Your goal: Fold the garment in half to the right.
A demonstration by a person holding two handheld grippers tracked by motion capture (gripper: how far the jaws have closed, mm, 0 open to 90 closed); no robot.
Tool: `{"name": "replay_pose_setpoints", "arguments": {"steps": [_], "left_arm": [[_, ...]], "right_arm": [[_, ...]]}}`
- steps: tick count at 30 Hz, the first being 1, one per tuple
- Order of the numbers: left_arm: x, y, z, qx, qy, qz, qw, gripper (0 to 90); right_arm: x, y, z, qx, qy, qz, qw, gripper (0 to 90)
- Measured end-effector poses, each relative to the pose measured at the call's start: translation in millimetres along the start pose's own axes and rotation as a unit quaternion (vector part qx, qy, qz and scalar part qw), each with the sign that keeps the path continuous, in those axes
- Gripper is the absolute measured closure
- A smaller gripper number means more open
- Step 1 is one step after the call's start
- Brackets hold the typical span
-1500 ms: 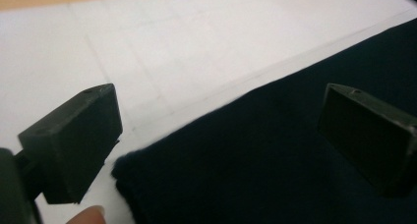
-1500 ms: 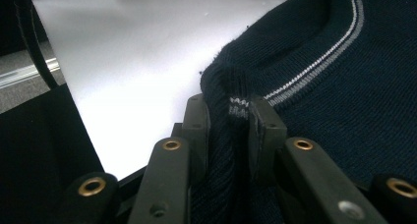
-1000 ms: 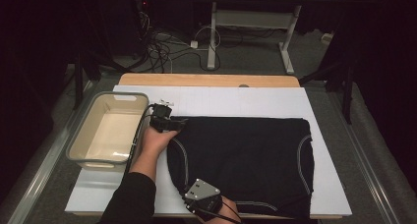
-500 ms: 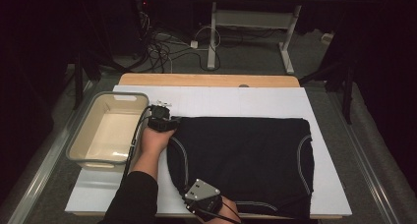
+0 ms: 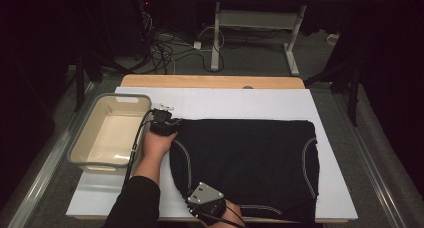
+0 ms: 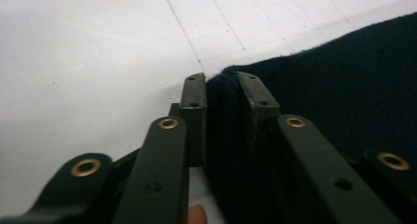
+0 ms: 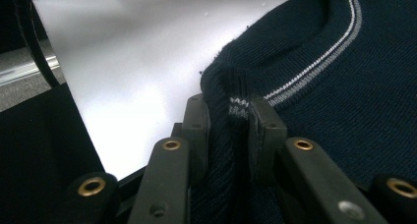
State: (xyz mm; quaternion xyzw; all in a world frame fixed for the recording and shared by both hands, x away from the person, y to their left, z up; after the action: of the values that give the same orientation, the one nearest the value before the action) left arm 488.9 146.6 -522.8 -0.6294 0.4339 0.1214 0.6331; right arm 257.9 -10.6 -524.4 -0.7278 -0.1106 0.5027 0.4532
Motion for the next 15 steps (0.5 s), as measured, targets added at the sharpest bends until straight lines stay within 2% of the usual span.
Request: {"name": "replay_pose_setpoints", "arguments": {"steps": [10,15], "left_arm": [[-1.7,1.7,-2.9,0.019,0.0,-0.01,0.9998,78.1],[-3.2,1.3,-4.3,0.025,0.006,-0.02,0.9995,78.6]], "right_arm": [[-0.1,0.2,0.7,-0.006,0.003,0.001,1.0,74.1],[-0.1,-0.2,1.5,0.0,0.007,-0.002,1.0,74.2]]}}
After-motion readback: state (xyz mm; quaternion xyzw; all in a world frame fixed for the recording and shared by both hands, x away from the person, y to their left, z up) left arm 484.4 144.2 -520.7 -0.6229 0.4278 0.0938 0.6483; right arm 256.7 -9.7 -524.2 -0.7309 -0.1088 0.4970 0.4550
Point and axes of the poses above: each handheld gripper's, and its own axes: x roughly forward along the jaws, y roughly out of its underside, z roughly to its left, the point moved 4 cm from there along x, roughly forward along the jaws, and after that the axes turned 1 degree about -y, right-handed, at the moved point
